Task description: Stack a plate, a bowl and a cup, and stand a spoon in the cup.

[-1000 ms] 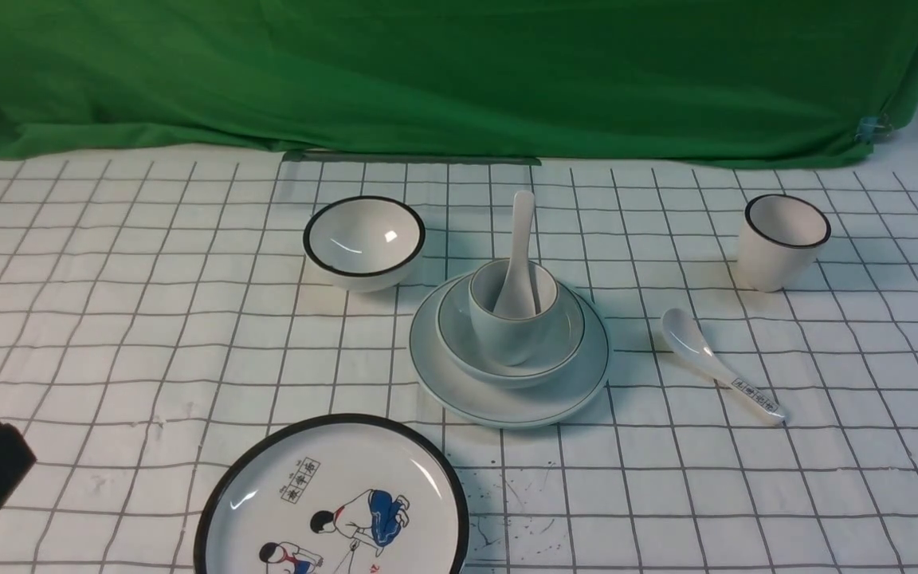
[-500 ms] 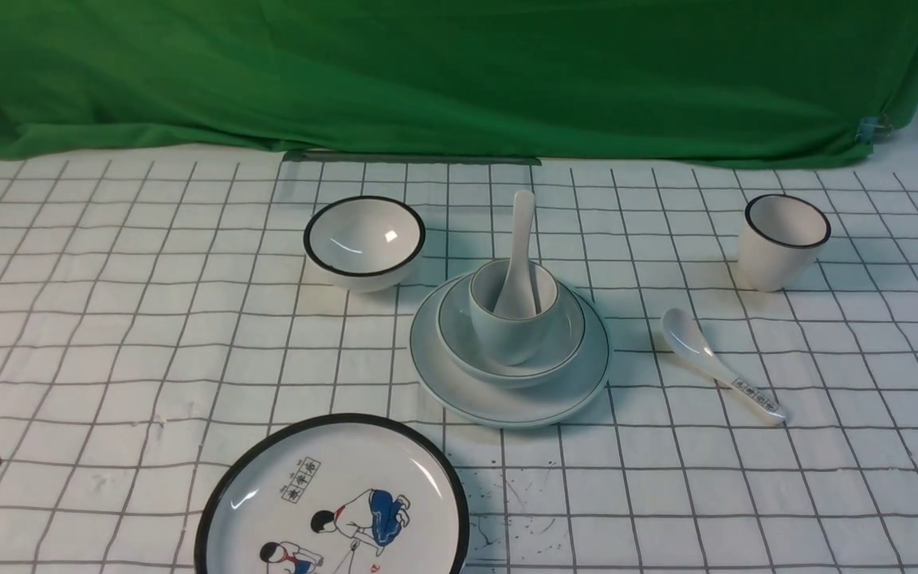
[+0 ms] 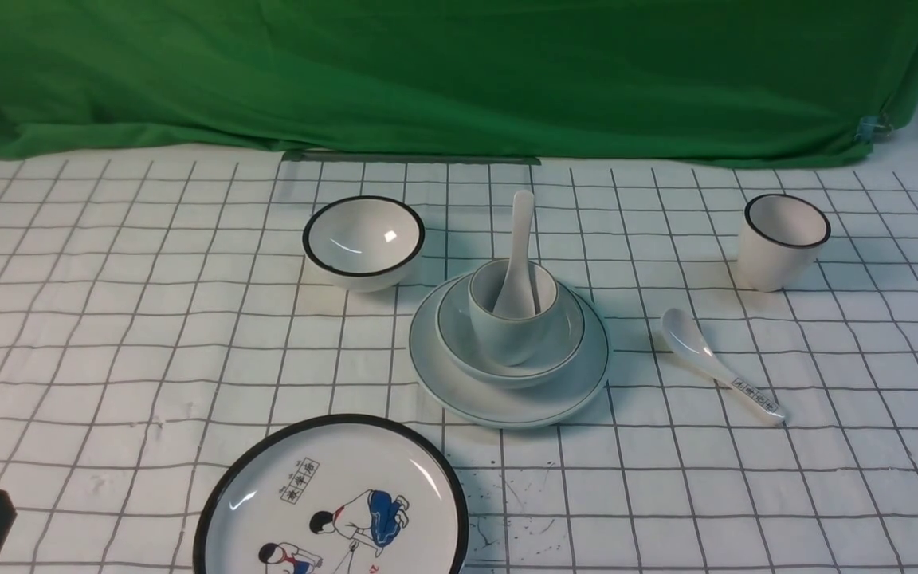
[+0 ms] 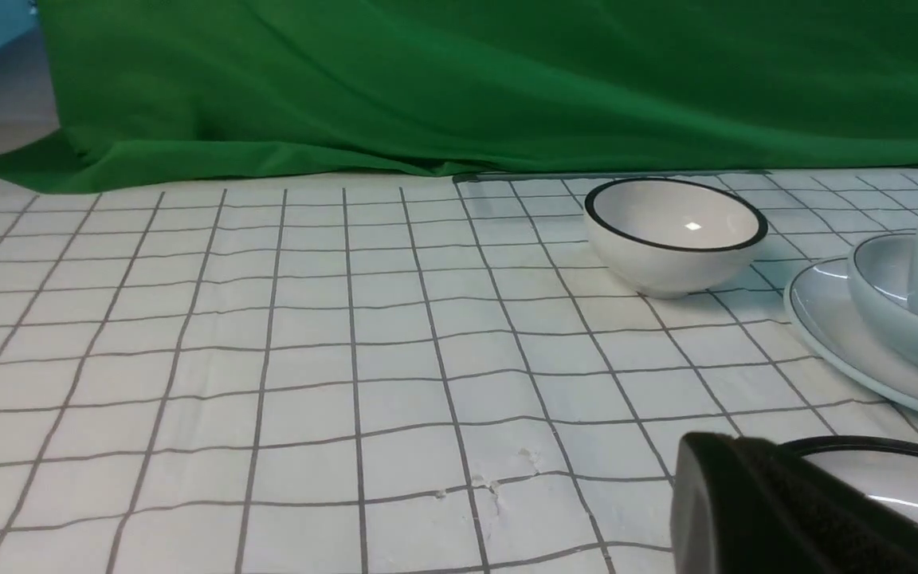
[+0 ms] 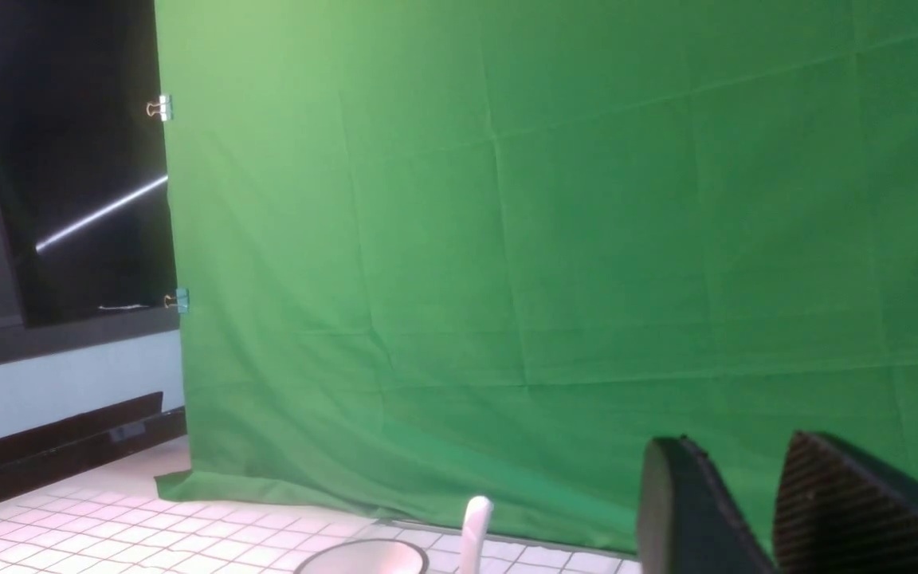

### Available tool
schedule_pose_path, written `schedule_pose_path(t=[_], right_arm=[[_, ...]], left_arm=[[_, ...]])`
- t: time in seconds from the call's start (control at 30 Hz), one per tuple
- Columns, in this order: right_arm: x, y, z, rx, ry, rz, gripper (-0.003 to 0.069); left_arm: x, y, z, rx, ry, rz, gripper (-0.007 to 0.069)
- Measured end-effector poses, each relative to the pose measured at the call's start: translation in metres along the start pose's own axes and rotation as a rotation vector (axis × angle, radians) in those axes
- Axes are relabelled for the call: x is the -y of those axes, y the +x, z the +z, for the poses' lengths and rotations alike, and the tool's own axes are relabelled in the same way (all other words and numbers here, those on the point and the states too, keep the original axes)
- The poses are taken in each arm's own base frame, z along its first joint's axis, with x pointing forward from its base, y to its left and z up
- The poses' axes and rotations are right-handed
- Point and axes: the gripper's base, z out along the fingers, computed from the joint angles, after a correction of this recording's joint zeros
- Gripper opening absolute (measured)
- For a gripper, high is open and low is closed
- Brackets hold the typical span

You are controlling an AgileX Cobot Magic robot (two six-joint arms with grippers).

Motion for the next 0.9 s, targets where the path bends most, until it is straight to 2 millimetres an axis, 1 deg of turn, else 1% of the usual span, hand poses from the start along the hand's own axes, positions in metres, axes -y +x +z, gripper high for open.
schedule_pose_path(t=[0.2, 0.4, 0.53, 0.9], right_arm=[[0.0, 0.0, 0.0, 0.0, 0.0, 0.0, 0.0232], [0.0, 0.0, 0.0, 0.0, 0.0, 0.0, 0.0235], [0.0, 0.0, 0.0, 0.0, 0.0, 0.0, 0.0235], [0.0, 0.0, 0.0, 0.0, 0.0, 0.0, 0.0236]], left_arm=[[0.0, 0.0001, 0.0, -0.001, -0.002, 0.016, 0.0001], [-0.0036, 0.0, 0.0, -0.002, -0.065, 0.077, 0.0001], [-0.0059, 0.0, -0.0002, -0.002, -0.106, 0.065, 0.0001], [-0.0056, -0.0001, -0.0002, -0.002, -0.102, 0.068, 0.0002]])
